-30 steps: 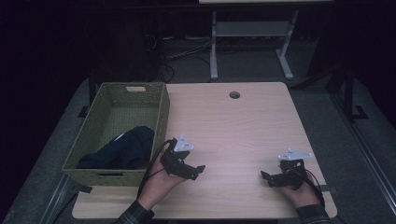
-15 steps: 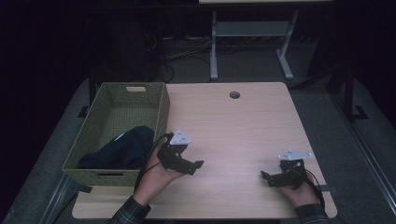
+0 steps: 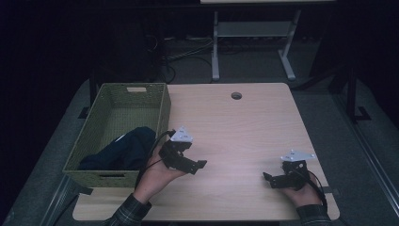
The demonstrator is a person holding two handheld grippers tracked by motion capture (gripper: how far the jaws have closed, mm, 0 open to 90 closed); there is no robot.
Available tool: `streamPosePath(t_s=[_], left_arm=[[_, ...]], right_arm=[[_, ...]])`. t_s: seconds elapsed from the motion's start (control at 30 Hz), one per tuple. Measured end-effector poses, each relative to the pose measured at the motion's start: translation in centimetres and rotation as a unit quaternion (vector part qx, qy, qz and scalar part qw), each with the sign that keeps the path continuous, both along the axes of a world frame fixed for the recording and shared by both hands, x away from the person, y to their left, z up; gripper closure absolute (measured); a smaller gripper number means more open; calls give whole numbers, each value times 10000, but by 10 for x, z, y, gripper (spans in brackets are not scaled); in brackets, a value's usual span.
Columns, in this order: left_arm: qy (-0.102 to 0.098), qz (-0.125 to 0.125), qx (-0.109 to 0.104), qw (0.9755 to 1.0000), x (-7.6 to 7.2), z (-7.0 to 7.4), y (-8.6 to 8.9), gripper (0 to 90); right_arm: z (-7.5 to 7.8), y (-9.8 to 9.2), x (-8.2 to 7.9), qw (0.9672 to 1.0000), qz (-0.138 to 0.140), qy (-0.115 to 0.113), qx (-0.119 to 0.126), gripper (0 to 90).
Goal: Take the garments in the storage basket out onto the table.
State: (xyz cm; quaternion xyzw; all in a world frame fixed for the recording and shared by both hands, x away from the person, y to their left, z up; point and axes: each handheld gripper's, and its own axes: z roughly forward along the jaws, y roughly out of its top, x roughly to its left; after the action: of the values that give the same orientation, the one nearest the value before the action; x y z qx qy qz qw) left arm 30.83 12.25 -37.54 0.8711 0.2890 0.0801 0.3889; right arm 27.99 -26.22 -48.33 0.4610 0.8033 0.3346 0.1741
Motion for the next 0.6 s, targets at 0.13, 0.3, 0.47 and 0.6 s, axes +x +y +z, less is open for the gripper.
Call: streamPosePath(t_s=[0.13,0.3,0.47,0.6], left_arm=[[17,4,-35,10000,4,3,1,133],[-31,22,-88,10000,14,12,7,135],[-60,12,-144,9999,23,22,16,135],[-125,24,-154,9998,26,30,24,136]], right_arm=[[0,0,0,10000,1,-3,-1,0],[0,0,0,10000,1,-3,0,0],[0,0,0,10000,-6,-7,1,0],[0,0,0,10000,-1,-9,-2,0]])
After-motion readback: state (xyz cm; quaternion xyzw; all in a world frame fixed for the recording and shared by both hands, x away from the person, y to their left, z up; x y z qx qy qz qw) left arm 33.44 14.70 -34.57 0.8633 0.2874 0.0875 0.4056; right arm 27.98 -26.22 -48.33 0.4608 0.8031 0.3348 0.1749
